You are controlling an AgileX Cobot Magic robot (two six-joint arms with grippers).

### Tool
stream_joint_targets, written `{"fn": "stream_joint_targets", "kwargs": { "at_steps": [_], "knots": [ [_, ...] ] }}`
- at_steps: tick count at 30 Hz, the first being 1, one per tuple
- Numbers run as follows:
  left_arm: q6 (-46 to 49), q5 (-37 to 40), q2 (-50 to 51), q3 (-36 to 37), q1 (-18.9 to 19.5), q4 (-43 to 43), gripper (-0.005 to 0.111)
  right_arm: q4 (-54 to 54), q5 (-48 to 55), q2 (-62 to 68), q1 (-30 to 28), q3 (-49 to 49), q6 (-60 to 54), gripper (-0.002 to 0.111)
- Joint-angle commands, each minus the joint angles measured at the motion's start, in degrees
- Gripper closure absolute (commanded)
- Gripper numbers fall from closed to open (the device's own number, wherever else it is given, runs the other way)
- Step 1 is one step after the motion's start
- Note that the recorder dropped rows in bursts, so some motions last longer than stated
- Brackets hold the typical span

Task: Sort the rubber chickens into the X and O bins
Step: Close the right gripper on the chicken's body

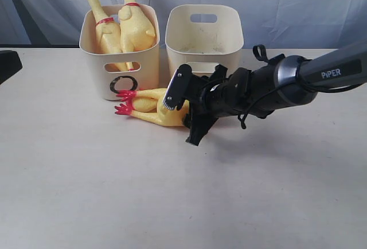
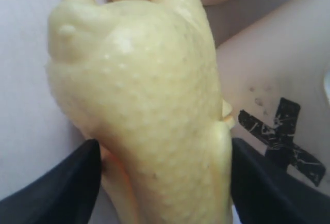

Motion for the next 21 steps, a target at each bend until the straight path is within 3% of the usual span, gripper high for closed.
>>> {"fn": "stream_joint_targets", "kwargs": {
  "at_steps": [1, 4, 21],
  "knots": [
    [-0.1, -0.1, -0.5, 0.3, 0.2, -0.5, 0.106, 0.0, 3.0, 0.4, 0.2, 0.1, 0.0, 0.093],
    [-0.1, -0.1, -0.5, 0.3, 0.2, -0.5, 0.106, 0.0, 3.0, -0.1, 0.2, 0.1, 0.2, 0.109],
    [-0.1, 0.7, -0.5, 0.3, 0.2, -0.5, 0.106, 0.0, 9.3, -5.0, 0.2, 0.1, 0.6, 0.109]
  ]
}}
